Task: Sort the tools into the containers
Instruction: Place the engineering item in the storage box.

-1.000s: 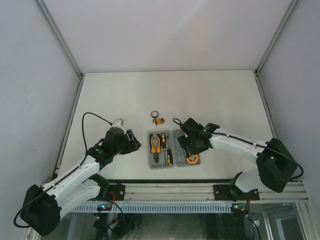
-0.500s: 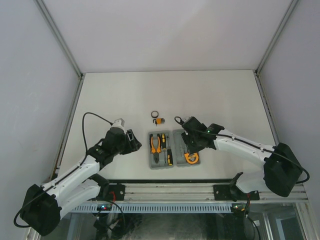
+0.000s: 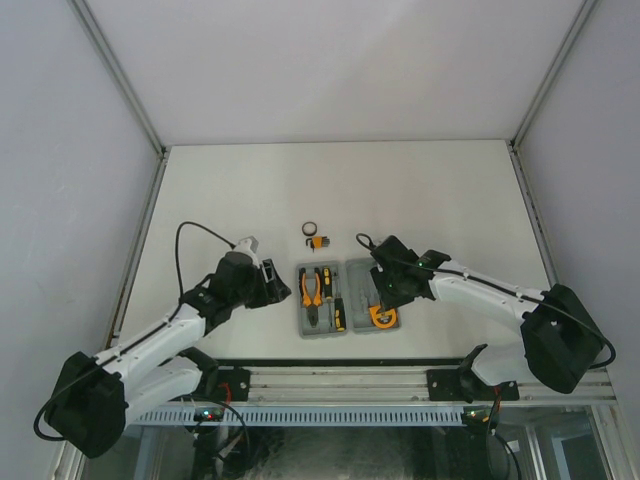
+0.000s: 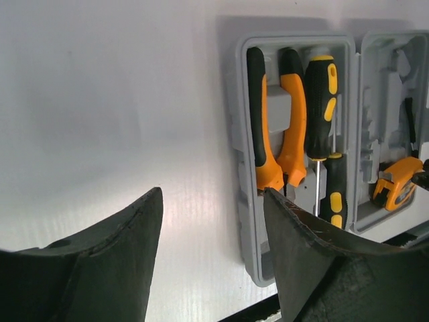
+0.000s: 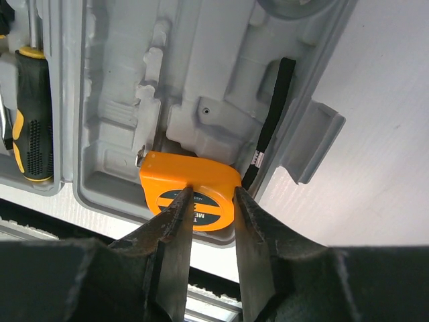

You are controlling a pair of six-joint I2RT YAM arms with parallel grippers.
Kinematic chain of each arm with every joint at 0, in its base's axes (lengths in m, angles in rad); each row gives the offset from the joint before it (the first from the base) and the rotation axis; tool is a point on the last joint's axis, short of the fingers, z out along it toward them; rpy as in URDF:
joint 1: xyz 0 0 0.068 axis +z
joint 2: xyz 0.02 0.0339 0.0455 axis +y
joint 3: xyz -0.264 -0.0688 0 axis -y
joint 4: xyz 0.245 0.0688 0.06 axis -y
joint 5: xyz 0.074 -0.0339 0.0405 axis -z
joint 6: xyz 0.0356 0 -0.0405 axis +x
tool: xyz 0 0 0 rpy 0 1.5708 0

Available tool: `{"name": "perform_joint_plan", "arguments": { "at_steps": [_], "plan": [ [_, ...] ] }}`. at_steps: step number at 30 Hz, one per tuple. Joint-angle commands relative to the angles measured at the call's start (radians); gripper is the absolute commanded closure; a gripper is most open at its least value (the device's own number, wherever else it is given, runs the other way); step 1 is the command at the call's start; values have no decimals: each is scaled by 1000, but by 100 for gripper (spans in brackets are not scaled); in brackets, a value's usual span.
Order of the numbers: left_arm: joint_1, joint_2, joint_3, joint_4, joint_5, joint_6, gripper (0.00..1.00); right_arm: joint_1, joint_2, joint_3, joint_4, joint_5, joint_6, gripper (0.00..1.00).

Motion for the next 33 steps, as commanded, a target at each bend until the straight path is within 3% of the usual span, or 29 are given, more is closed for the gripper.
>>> {"name": "perform_joint_plan", "arguments": {
  "at_steps": [1, 6, 17, 24, 33],
  "plan": [
    [7, 48, 32, 109, 85, 34, 34, -14, 3, -35, 12, 11, 24, 71],
    [6, 123, 32, 182, 128, 34, 37, -15, 3, -36, 14, 5, 26, 72],
    [-5, 292, 45, 297, 187, 34, 56, -22, 23, -35, 14, -18, 30, 77],
    [-9, 336, 33, 331, 196, 34, 68, -22, 77, -33, -5, -11, 36, 79],
    [-25, 370, 52, 333, 201, 34, 75, -12, 143, 1, -69, 28, 66, 80]
  ]
}}
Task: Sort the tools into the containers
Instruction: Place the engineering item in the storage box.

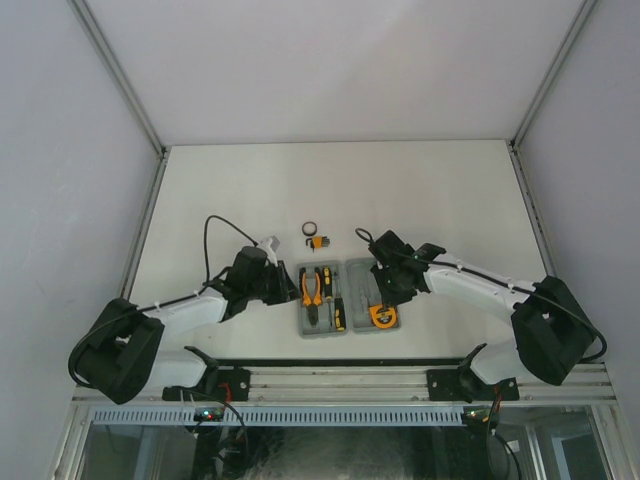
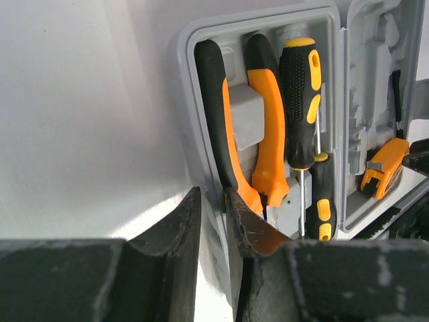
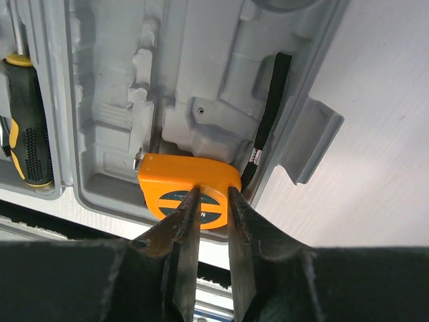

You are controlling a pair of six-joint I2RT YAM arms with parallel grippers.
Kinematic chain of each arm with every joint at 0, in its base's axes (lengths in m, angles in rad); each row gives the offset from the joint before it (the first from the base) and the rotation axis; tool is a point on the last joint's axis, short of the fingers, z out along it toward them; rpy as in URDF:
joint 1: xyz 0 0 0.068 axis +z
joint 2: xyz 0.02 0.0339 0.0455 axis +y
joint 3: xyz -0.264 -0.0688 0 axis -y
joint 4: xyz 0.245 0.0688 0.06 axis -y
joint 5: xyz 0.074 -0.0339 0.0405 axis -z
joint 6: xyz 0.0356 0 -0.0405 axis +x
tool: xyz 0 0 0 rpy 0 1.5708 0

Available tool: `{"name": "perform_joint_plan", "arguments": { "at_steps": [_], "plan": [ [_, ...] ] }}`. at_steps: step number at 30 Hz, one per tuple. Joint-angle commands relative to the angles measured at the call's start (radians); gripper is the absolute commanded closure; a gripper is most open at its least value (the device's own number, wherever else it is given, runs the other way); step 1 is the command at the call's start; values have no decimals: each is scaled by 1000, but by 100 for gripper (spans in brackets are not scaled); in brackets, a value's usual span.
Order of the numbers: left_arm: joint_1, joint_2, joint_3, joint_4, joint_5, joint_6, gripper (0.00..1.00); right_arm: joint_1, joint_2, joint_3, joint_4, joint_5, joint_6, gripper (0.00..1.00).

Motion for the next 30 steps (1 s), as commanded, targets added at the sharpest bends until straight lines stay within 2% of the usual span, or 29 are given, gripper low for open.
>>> {"name": "perform_joint_plan", "arguments": {
  "at_steps": [1, 4, 7, 11, 18, 20, 23, 25, 30],
  "plan": [
    [-16, 30, 53, 11, -5, 20, 76, 11, 94, -29, -39, 61, 40, 79],
    [-18, 32, 52, 11, -6, 44, 77, 27, 96, -17, -50, 86, 52, 78],
    [-19, 28, 49, 10, -8, 43, 77, 40, 47, 0, -60, 107, 54, 71],
    [-18, 24, 45, 5, -18, 39, 78, 52, -30, 34, -84, 142, 44, 67],
    [-18, 24, 48, 3, -19, 37, 80, 96, -98, 60, -34, 122, -41, 67],
    [-18, 24, 48, 2, -18, 36, 81, 120, -92, 61, 2, 100, -85, 64],
    [-18, 27, 51, 1, -15, 34, 81, 150, -61, 72, 29, 100, -127, 51],
    [-18, 29, 52, 1, -12, 35, 81, 165, -27, 86, 35, 105, -147, 47],
    [-18, 32, 52, 1, -11, 34, 82, 196, 40, 119, 43, 130, -174, 45]
  ]
}}
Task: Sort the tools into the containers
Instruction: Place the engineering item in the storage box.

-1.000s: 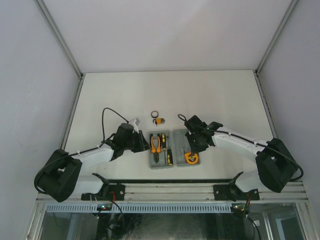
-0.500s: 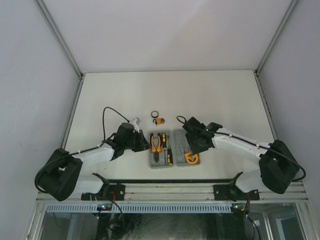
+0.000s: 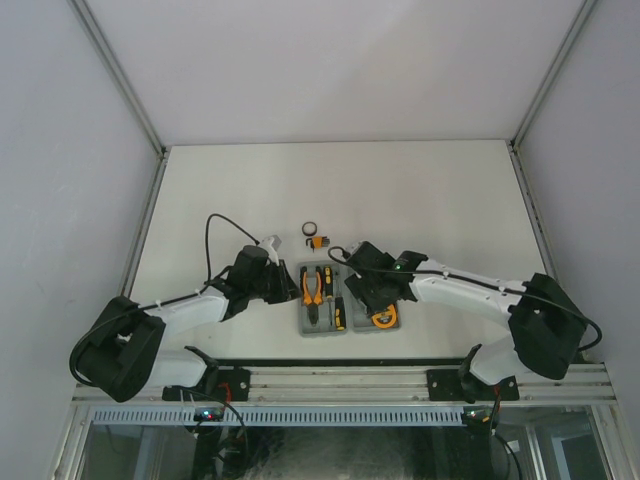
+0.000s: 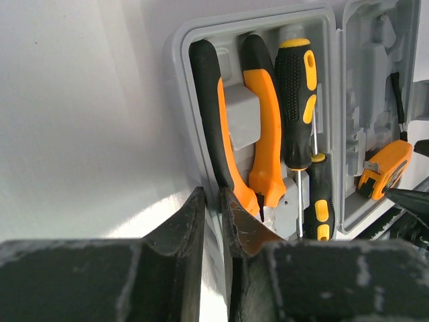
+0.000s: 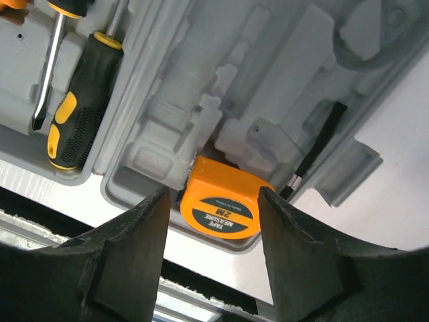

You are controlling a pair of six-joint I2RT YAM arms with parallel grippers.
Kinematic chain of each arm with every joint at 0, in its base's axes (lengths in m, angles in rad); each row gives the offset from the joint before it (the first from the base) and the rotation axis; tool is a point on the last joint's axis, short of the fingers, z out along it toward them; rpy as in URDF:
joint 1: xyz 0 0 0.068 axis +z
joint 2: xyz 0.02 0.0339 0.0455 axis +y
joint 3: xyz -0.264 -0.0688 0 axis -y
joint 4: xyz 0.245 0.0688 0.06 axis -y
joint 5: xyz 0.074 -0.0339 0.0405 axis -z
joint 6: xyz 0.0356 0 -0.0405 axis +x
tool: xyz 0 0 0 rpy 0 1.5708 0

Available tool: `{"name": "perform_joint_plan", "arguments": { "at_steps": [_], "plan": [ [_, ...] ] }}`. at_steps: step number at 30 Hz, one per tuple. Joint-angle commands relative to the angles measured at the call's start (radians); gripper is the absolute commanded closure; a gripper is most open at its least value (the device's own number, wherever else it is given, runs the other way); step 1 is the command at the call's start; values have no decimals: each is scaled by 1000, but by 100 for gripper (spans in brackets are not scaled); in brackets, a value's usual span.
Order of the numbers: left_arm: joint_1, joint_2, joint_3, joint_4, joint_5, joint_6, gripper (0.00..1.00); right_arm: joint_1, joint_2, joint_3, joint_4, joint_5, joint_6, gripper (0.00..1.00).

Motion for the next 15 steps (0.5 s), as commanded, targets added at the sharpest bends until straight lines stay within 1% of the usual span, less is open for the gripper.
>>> {"name": "perform_joint_plan", "arguments": {
  "at_steps": [1, 6, 12, 15],
  "plan": [
    [-8, 19, 42, -13, -11, 25, 82, 29, 45, 56, 42, 34, -55, 45],
    [-9, 19, 39, -13, -9, 23, 83, 34, 90, 69, 25, 101, -45, 46],
    [-9, 24, 39, -12, -8, 25, 83, 17, 116, 70, 0, 141, -3, 57],
    [-8, 27, 39, -10, -3, 23, 83, 16, 113, 70, -2, 140, 3, 58]
  ]
}}
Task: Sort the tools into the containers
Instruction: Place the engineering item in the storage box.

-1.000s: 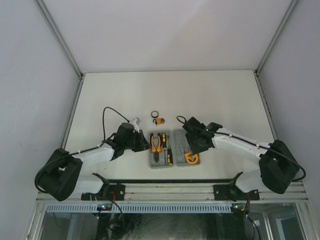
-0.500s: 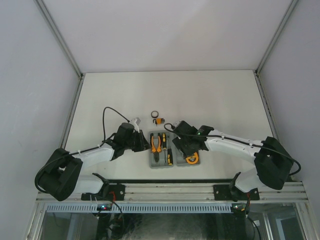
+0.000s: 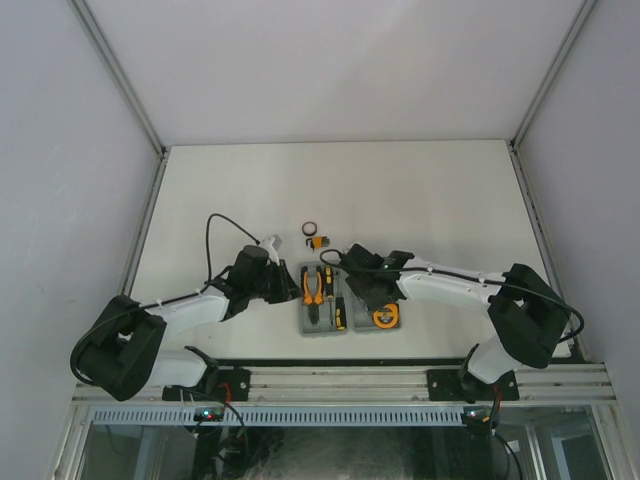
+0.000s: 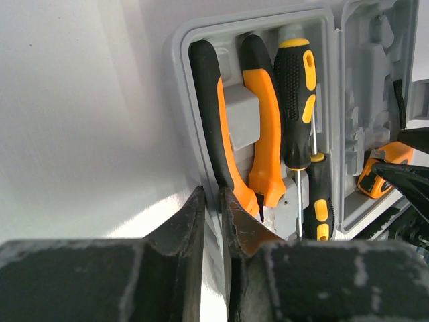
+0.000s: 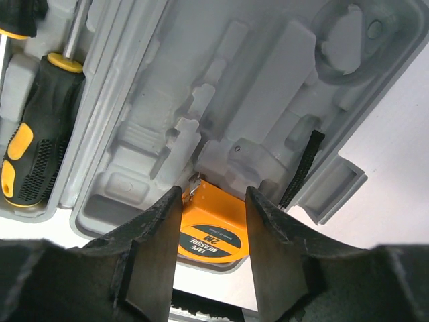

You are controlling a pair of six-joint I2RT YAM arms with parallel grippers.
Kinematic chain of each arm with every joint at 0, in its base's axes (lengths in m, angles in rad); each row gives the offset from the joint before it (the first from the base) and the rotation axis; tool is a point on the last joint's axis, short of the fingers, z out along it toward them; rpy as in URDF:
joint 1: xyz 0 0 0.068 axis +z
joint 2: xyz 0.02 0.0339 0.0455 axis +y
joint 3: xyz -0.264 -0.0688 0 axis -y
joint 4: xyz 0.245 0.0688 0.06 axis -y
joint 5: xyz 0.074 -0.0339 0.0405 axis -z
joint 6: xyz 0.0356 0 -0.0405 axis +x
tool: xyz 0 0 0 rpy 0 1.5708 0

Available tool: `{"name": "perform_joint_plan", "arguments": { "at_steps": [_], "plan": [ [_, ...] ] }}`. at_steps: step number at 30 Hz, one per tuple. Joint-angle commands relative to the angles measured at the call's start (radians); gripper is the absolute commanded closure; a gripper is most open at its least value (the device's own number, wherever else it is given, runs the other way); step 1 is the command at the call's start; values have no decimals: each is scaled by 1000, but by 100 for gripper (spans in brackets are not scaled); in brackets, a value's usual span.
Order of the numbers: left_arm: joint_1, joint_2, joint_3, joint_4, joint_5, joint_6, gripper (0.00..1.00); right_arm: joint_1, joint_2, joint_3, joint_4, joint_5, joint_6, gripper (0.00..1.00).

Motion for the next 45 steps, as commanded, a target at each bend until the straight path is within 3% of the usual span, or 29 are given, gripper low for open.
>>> {"name": "perform_joint_plan", "arguments": {
  "at_steps": [1, 3, 7, 11, 20, 31, 45],
  "plan": [
    [-8, 21, 39, -19, -5, 24, 83, -8, -10, 34, -5, 37, 20, 59],
    [-8, 21, 39, -18, -5, 25, 84, -6, -26, 35, 0, 25, 21, 58],
    [-8, 22, 37, -18, -5, 24, 84, -8, -77, 31, 8, -9, 16, 47],
    [-8, 20, 35, -16, -3, 22, 84, -29, -152, 12, -3, -37, 30, 46],
    [-8, 22, 37, -17, 2, 23, 84, -128, -289, -98, 3, -117, 131, 68],
    [-8, 17, 36, -16, 7, 22, 85, -164, -243, -133, 86, -208, 140, 71],
    [-8, 29, 44, -16, 11, 24, 86, -151, -132, -136, 62, -230, 123, 74]
  ]
}}
